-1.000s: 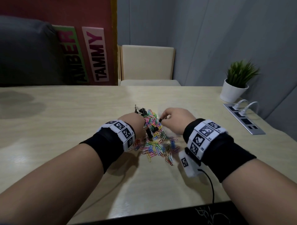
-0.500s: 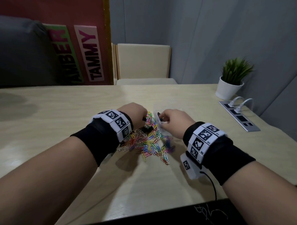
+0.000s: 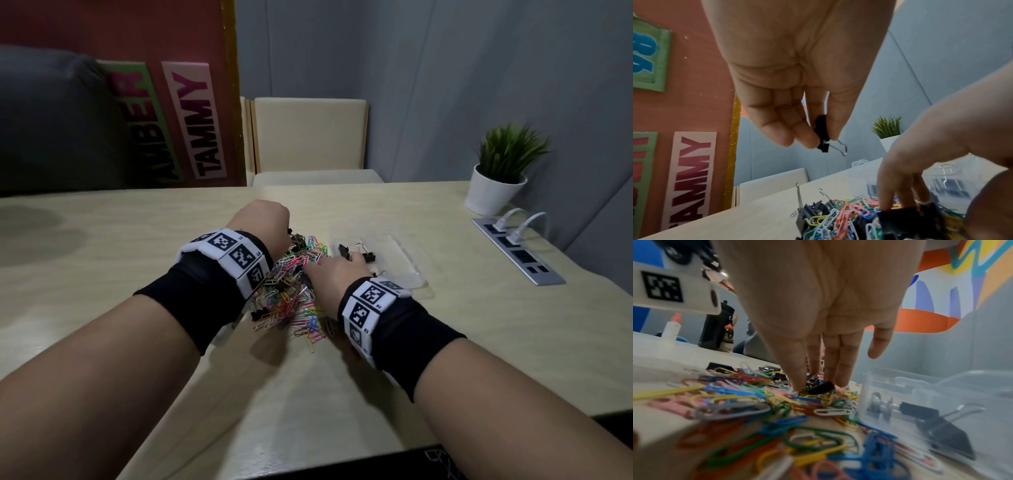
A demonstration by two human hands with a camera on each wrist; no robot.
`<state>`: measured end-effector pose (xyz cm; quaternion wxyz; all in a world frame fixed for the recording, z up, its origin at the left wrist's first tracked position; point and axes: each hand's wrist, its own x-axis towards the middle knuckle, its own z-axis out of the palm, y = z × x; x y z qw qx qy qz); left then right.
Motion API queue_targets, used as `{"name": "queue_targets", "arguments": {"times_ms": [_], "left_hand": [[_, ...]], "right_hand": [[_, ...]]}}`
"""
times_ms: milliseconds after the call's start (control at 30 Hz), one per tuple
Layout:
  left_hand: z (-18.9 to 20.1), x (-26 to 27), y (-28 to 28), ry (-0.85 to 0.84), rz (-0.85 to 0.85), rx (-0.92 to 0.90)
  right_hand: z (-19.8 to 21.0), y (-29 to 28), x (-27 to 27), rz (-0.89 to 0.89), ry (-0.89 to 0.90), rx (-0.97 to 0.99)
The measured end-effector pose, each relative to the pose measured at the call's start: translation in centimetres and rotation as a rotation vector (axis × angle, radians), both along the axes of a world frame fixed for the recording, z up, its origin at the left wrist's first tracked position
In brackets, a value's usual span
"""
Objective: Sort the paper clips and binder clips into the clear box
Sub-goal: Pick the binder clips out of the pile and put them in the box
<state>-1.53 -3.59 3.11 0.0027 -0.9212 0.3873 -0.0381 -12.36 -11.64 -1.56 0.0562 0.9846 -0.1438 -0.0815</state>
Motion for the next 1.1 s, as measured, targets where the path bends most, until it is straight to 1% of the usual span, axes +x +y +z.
{"name": "queue_targets", "arguments": {"times_ms": [67,133,233,367,433,533,600,667,733,767,800,867,933,1000,1067,1100], "left_hand": [[0.0,0.1,0.0,0.03,0.008,-0.069],[-0.1,-0.1,-0.2,0.079,0.008,-0.18],[-0.3,-0.5,-0.8,0.15,-0.022,-0.318],[-0.6,-1.1,-2.3,0.231,-0.079,-0.353],[-0.7,-1.4,-3.1,0.271,-0.088,-0.353],[-0.8,-1.5,-4.3,0.308,-0.098,-0.311],[-1.0,-1.6,-5.0,0.326,-0.103,-0.288],[-1.1,-1.6,-5.5,0.382,-0.098,-0.292],[-1.4,-1.8,-5.7,0.496,-0.097,-0.298],[-1.5,-1.9,-5.7,0.526,-0.102,-0.286],[-1.6,-1.9,-5.7,0.52,-0.109,-0.262],[-1.5,-1.9,-5.2,0.432,-0.132,-0.208],[-1.4,-1.6,-4.4,0.335,-0.147,-0.104],[-1.5,-1.2,-3.3,0.262,-0.128,0.114],[-1.6,-0.9,-2.1,0.226,-0.076,0.348],[-1.7,-0.7,-1.5,0.229,-0.06,0.435]], "right_hand": [[-0.1,0.3,0.2,-0.023,-0.023,0.001],[-0.3,0.5,0.1,-0.037,-0.005,0.016],[-0.4,0.5,-0.2,-0.012,0.02,0.047],[-0.2,0.2,-0.6,0.035,0.051,0.039],[0.4,0.1,-1.2,0.027,0.02,0.065],[1.5,-0.5,-3.0,0.008,-0.08,0.109],[2.3,-1.3,-4.4,-0.069,-0.134,0.181],[3.0,-2.8,-5.4,-0.213,-0.174,0.262],[3.3,-4.6,-5.6,-0.338,-0.201,0.252],[3.3,-5.4,-5.5,-0.383,-0.208,0.228],[3.3,-5.9,-5.2,-0.423,-0.204,0.208],[3.1,-6.2,-4.7,-0.451,-0.197,0.206],[2.7,-5.4,-4.3,-0.375,-0.223,0.224],[2.2,-4.0,-4.0,-0.235,-0.208,0.258],[1.6,-2.2,-3.5,-0.112,-0.083,0.242],[1.3,-1.4,-3.2,-0.081,-0.014,0.21]]}}
